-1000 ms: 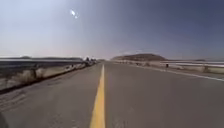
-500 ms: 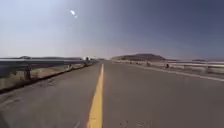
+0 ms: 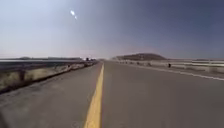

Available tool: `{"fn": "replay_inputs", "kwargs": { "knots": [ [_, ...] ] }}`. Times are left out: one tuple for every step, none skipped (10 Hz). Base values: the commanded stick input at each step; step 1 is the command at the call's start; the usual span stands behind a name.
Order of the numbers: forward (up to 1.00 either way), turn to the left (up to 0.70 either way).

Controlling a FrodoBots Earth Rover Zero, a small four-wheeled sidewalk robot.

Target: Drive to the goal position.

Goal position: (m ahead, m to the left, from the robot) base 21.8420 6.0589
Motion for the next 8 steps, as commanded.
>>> {"fn": "replay_inputs", "kwargs": {
  "knots": [
    [0.50, 0.14],
    [0.50, 0.00],
    [0.50, 0.00],
    [0.50, 0.00],
    [0.50, 0.00],
    [0.50, 0.00],
    [0.50, 0.00],
    [0.50, 0.00]
  ]
}}
